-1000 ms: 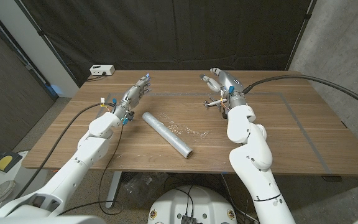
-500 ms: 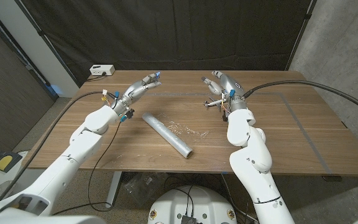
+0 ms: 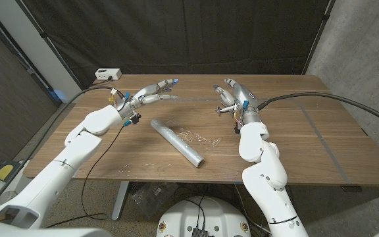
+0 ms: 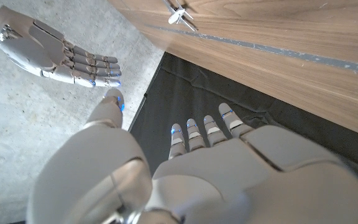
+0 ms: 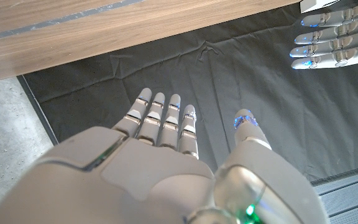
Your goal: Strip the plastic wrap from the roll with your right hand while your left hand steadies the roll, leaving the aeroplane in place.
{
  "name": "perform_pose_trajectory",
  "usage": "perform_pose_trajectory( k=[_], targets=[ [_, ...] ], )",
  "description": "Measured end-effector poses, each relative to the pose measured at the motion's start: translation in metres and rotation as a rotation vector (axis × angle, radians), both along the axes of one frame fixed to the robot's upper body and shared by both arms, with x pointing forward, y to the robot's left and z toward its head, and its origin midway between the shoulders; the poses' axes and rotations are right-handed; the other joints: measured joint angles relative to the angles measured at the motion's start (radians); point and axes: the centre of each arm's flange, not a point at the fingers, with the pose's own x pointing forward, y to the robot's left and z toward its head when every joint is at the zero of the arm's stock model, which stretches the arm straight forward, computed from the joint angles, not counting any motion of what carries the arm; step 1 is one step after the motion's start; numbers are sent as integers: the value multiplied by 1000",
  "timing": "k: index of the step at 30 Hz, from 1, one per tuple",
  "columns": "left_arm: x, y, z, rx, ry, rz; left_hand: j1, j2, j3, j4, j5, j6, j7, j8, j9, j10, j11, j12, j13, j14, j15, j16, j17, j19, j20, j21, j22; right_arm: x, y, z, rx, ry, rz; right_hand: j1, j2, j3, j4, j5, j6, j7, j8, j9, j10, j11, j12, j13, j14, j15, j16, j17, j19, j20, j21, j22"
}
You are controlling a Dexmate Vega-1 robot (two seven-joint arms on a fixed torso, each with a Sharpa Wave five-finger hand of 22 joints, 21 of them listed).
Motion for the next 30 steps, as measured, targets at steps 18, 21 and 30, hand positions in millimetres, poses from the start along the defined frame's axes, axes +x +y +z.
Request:
perform_pose_trajectory(
  k=[18,21,30],
  targets=[
    [-45,-16,21,266,-85,23,141,3,9,-9,0,80,-20,6,5,59,-68,14,5,27,-9,13,2,35,49,0,0,-7,2,-10,34,-42,5,0,0,4,4,0,4,-3,0,0,0,0,0,0,0,0,0,0,0,0,0,0],
    [-49,-18,22,305,-87,29,149,9,9,-9,0,81,-22,6,5,56,-70,10,5,20,-2,9,3,31,53,0,0,-7,2,-11,36,-45,4,0,0,4,4,0,7,0,0,0,0,0,0,0,0,0,0,0,0,0,0,2],
    [-61,-25,24,433,-99,61,165,1,9,-9,0,81,-22,6,5,52,-67,10,5,16,16,7,5,35,64,0,0,-9,4,-13,42,-53,5,0,0,4,4,0,7,0,0,0,3,4,0,0,0,0,0,0,0,0,0,5]
  ],
)
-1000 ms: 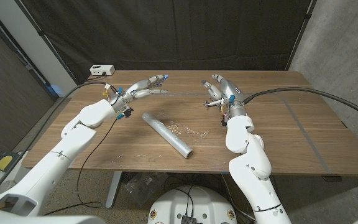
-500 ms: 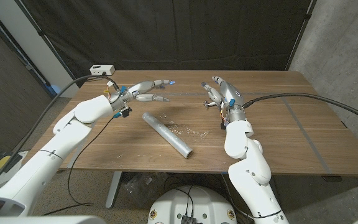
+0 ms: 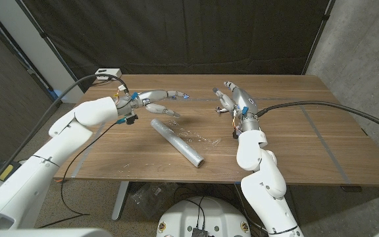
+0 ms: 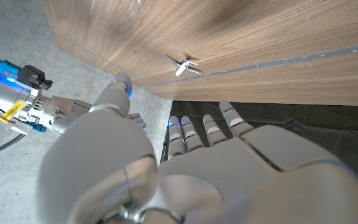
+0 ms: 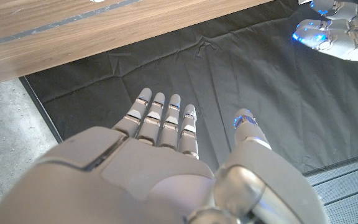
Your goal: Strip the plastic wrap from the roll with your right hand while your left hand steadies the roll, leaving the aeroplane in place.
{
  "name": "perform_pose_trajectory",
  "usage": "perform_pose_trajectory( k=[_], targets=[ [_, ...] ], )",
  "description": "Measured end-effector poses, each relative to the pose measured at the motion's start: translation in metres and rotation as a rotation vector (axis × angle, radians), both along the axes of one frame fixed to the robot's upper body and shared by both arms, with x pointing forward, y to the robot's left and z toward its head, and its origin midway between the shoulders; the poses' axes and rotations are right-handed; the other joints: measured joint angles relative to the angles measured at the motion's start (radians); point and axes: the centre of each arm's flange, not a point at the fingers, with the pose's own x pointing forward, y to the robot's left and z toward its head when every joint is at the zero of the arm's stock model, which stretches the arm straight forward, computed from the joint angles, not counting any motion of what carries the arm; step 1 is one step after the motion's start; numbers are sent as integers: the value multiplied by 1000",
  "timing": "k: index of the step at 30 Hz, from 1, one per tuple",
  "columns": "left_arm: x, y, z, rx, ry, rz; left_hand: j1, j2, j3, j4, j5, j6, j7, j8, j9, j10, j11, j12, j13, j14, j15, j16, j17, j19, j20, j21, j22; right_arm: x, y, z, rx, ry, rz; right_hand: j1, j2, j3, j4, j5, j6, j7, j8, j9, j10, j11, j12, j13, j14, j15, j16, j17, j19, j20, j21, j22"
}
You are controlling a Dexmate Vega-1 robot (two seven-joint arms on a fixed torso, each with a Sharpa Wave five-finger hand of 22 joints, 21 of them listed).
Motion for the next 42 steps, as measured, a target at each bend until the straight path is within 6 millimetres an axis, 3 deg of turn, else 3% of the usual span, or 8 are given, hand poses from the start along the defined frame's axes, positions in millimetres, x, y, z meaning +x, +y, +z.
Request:
perform_pose_trajectory(
  k=[7,15,21,33,42],
  targets=[
    [-4,-4,-1,76,-17,44,35,11,4,4,7,42,-14,3,5,25,-16,0,5,5,5,0,3,9,9,0,0,-1,1,-1,2,-5,1,0,0,3,3,0,0,0,-4,0,0,0,0,0,5,-5,-5,0,0,0,0,0],
    [-12,-12,-1,162,-52,100,58,15,4,4,7,89,-28,18,5,57,-23,9,9,20,1,6,3,18,-1,0,0,-1,1,-2,9,-9,6,0,0,4,4,0,0,0,-4,0,0,0,0,0,5,-5,-5,0,0,0,0,0],
    [-14,-14,-1,212,-73,153,77,13,9,9,7,89,-29,18,8,71,-19,16,13,45,-23,18,4,23,4,0,0,0,0,-4,13,-10,8,0,0,4,4,0,0,0,-4,0,0,0,0,0,5,-5,-5,0,6,-6,0,0],
    [-20,-27,-5,342,-113,253,90,13,4,13,7,138,-48,25,9,95,-26,20,19,56,-30,21,7,29,-1,0,0,3,-1,-5,21,-14,13,0,0,4,4,0,0,0,-4,0,5,-5,0,0,11,0,-5,0,6,-6,0,0],
    [-22,-34,-8,417,-125,301,112,25,4,13,7,189,-61,50,14,122,-28,27,23,71,-38,29,12,36,-8,0,0,5,-2,-6,25,-15,17,-4,4,4,4,0,13,-2,-4,0,5,-5,0,0,11,0,-5,0,5,-6,0,0]
  ],
)
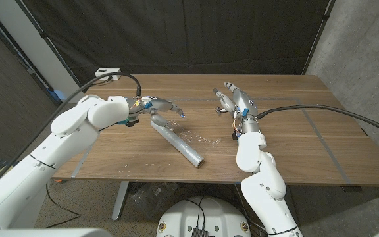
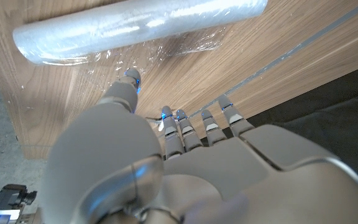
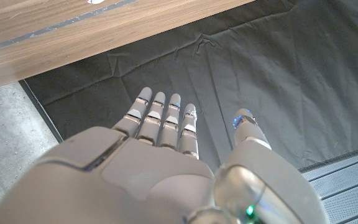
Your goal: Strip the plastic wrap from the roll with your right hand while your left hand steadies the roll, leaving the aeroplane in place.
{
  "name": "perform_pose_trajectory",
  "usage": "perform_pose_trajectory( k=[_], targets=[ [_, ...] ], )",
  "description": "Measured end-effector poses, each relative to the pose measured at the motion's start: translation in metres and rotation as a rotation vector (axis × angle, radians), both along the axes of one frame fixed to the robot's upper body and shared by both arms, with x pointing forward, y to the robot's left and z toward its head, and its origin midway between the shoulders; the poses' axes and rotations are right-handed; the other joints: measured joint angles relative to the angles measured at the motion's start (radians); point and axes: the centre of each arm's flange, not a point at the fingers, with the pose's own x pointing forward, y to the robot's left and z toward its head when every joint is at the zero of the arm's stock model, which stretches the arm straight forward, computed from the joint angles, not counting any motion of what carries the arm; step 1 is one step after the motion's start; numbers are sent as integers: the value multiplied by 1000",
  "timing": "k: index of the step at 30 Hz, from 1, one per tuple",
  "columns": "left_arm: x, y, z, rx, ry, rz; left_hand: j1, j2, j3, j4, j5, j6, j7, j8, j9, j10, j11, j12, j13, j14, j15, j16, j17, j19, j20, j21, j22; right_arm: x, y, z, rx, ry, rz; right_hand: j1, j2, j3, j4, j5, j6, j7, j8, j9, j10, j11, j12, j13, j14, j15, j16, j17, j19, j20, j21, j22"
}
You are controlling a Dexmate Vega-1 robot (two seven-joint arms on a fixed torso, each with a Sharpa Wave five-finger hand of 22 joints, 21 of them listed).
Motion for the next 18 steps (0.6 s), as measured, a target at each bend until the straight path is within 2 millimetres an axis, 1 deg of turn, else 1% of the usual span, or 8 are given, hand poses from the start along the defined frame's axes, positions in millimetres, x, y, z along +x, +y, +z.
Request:
perform_pose_trajectory(
  k=[4,6,9,10,12,15,18],
  targets=[
    [0,-3,-1,25,-2,16,2,2,0,0,0,20,-5,8,0,16,5,4,4,14,-7,0,3,0,0,0,0,1,-1,0,2,0,1,-1,1,0,0,0,0,0,0,0,2,2,0,0,0,0,0,0,0,0,0,0],
    [0,-5,-2,34,-2,22,3,2,0,0,0,20,-5,8,0,20,1,4,5,23,-8,6,5,0,-1,0,0,1,-1,0,2,0,2,-1,0,3,3,0,0,0,0,0,5,5,0,0,0,0,0,0,0,0,-1,0],
    [0,-7,-4,47,0,32,3,2,-3,3,0,20,-5,8,0,22,0,4,5,32,-6,7,5,7,-7,0,0,1,-2,0,3,-1,3,-1,0,3,3,0,0,0,0,0,5,5,-8,0,0,0,0,0,0,0,-6,0],
    [0,-6,-4,48,0,35,11,-6,-4,4,0,20,-5,8,0,22,0,4,5,37,-9,7,5,11,-11,0,0,2,-2,0,3,-1,2,-1,0,3,3,0,0,0,0,0,5,5,-8,0,0,0,0,0,0,0,-6,0],
    [1,-9,-5,58,3,37,12,-7,-4,4,0,20,-5,8,0,22,0,4,7,39,-10,7,5,25,-10,0,0,2,-2,0,4,-1,4,0,0,3,3,0,0,0,0,0,5,5,-8,0,0,0,0,0,0,0,-6,0],
    [2,-11,-8,66,7,40,12,-7,-4,4,0,20,-5,8,0,22,0,4,9,39,-10,7,5,27,-13,0,0,3,-3,0,4,-2,5,-1,0,3,3,0,0,0,0,0,5,5,-8,0,0,0,0,0,0,0,-6,0],
    [3,-10,-7,67,5,51,12,-7,-6,6,0,23,-2,8,0,22,0,4,9,39,-10,7,5,32,-18,0,0,3,-4,0,4,-2,2,0,0,3,3,0,0,0,-4,0,5,5,-8,0,0,0,0,0,0,0,-6,0]
  ],
)
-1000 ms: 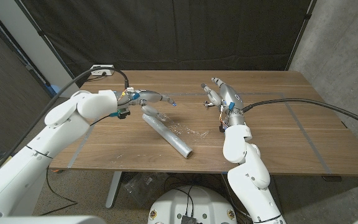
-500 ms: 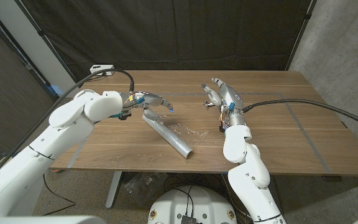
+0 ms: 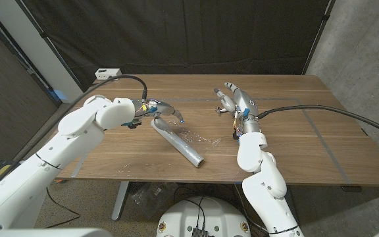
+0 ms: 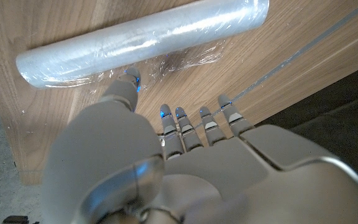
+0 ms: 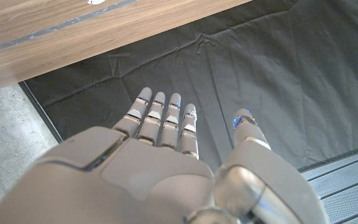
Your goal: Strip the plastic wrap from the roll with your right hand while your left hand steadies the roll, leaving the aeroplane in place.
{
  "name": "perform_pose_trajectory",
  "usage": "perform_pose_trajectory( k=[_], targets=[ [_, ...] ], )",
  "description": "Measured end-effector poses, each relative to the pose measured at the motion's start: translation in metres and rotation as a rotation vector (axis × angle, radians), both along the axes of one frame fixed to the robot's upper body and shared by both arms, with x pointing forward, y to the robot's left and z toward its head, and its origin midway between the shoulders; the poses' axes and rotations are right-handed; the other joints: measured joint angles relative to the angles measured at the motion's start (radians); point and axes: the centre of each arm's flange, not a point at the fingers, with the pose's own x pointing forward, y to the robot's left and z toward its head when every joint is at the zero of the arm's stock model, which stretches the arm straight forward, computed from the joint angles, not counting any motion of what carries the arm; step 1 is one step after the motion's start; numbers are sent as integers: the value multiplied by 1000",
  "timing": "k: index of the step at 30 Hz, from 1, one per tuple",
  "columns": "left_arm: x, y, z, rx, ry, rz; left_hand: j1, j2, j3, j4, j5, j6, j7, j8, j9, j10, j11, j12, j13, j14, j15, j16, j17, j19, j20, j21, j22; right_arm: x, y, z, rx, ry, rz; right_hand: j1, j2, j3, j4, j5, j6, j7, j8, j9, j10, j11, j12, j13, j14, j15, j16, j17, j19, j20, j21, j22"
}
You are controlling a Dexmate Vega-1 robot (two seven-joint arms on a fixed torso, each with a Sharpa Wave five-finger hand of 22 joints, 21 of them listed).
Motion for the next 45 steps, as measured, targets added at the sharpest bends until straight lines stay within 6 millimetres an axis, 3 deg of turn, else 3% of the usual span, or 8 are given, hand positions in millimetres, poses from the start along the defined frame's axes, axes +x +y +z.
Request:
perform_pose_trajectory(
  k=[9,26,32,40,45],
  targets=[
    [7,-7,-12,21,3,20,5,5,-4,4,0,20,10,4,5,11,0,0,3,4,4,0,0,5,-5,0,0,2,-2,0,-1,6,6,0,0,0,0,0,0,0,0,0,0,0,0,0,0,0,0,0,0,0,0,0],
    [18,-16,-31,40,-1,18,10,0,-12,12,-8,67,-1,29,5,50,-11,7,9,23,-2,8,5,16,-16,0,0,5,-2,1,-2,12,13,0,0,3,3,0,0,0,0,0,0,0,0,0,5,-5,0,0,0,0,0,0],
    [22,-19,-37,45,6,1,10,0,-20,14,-8,102,13,48,5,63,-13,12,16,29,3,8,9,22,-22,0,0,7,-2,2,-3,15,15,-4,4,3,3,0,0,0,0,0,0,0,0,0,5,-5,0,0,0,0,0,0],
    [24,-21,-42,53,6,-5,5,-27,-39,16,-7,101,42,56,16,59,2,15,31,29,3,7,17,21,-22,0,0,8,-1,3,-1,17,15,-4,4,3,3,0,0,0,0,0,0,0,0,0,5,-5,0,0,0,0,0,0],
    [23,-21,-45,65,12,-4,9,-44,-55,19,-7,67,34,56,26,23,19,15,46,12,2,-5,28,8,-16,-7,0,9,0,3,1,19,17,-8,8,3,3,0,0,0,0,0,0,0,0,0,5,-5,0,5,5,-5,0,0]
  ],
)
